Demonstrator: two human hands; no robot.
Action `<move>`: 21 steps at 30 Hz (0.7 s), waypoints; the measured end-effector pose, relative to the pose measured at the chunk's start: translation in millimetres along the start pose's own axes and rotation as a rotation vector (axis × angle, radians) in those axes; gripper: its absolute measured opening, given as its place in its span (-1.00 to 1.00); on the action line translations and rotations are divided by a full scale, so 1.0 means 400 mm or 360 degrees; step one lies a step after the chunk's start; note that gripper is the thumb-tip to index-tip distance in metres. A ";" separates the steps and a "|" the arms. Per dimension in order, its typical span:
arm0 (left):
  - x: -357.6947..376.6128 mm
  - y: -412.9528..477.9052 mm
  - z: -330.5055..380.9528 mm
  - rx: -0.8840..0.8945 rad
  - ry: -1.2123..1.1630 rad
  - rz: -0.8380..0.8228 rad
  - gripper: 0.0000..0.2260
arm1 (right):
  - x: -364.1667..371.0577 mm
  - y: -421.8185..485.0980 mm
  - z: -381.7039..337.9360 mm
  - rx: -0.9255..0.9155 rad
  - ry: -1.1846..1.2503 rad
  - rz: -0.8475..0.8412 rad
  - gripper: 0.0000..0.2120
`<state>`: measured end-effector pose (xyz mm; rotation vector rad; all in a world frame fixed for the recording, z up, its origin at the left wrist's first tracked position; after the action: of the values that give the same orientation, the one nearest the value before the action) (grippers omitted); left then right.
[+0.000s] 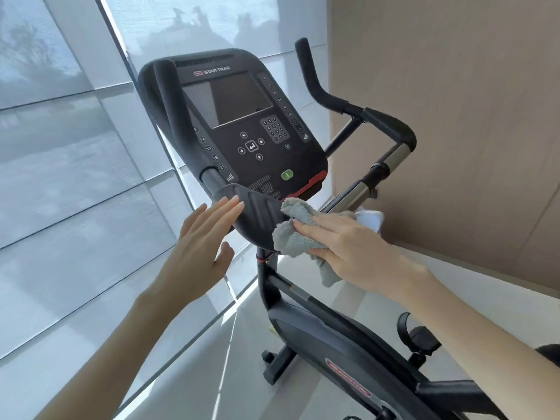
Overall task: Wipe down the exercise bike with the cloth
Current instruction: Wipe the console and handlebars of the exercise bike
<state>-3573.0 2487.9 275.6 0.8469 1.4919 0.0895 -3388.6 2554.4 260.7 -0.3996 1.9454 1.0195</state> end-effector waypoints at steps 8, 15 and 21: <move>-0.014 -0.017 0.019 -0.0306 0.0013 0.0097 -0.35 | 0.041 -0.019 -0.025 -0.0185 -0.0103 0.0306 -0.57; -0.057 -0.029 0.041 -0.0464 0.0109 0.0207 -0.41 | 0.070 0.086 -0.153 -0.0363 -0.0282 0.0349 -0.55; -0.019 -0.015 0.053 -0.0412 0.0108 0.0112 -0.41 | 0.055 0.020 -0.066 -0.0535 -0.0208 0.0464 -0.54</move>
<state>-3557.7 2470.1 275.7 0.6918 1.4759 0.3588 -3420.5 2540.7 254.1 -0.2279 1.7480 1.5326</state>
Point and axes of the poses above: each hand's wrist, its own y-axis towards the middle knuckle, its own x-axis out of the palm, z = x × y, the point moved 7 cm from there along y, towards the middle knuckle, and after that the axes turned 13 degrees about x, right-handed, at the moved point
